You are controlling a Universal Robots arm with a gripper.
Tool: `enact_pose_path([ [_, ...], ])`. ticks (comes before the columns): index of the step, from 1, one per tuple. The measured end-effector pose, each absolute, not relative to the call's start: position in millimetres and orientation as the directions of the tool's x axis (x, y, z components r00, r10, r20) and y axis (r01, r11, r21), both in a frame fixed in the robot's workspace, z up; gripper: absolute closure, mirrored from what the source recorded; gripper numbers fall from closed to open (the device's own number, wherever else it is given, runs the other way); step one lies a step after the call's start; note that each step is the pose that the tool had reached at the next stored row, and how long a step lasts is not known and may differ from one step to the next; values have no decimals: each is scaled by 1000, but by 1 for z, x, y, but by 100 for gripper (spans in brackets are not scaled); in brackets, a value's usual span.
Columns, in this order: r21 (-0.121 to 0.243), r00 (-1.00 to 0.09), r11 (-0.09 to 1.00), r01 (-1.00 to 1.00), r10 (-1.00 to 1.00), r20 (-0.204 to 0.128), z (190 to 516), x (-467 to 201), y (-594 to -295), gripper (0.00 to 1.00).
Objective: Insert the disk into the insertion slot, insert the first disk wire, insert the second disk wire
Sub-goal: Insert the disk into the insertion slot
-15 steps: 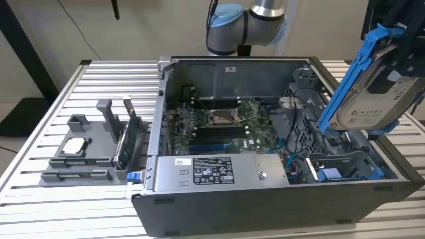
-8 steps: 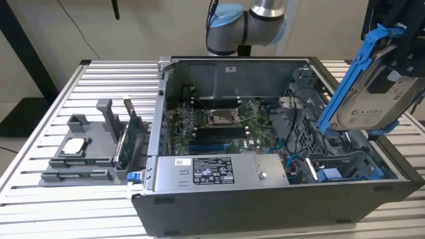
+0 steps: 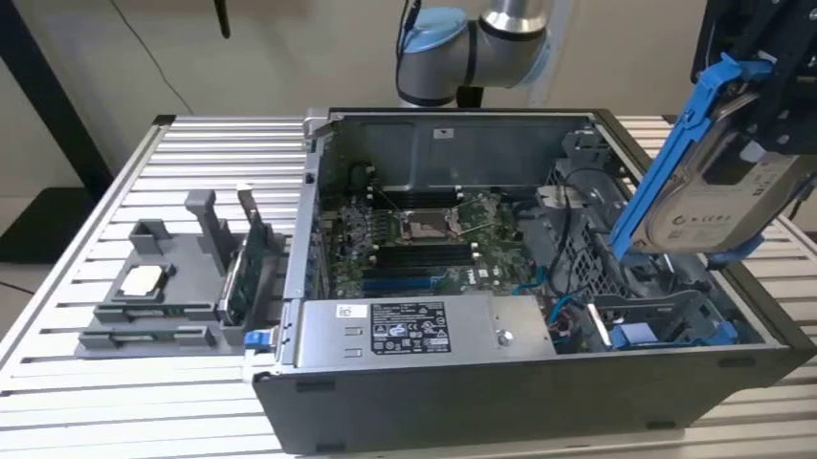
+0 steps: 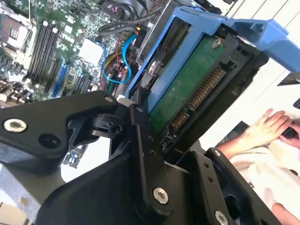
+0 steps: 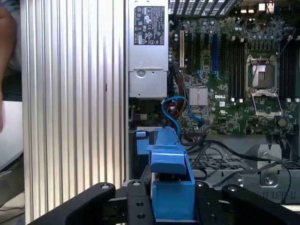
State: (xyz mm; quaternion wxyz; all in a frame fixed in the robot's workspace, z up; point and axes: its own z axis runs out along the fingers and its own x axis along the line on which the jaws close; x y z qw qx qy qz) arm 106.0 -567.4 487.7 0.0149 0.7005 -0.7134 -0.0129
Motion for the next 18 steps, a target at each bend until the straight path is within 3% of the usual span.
enact_pose_path([
  [18, 39, -18, 18, -999, -1000, 3, 462, 111, -567, 67],
])
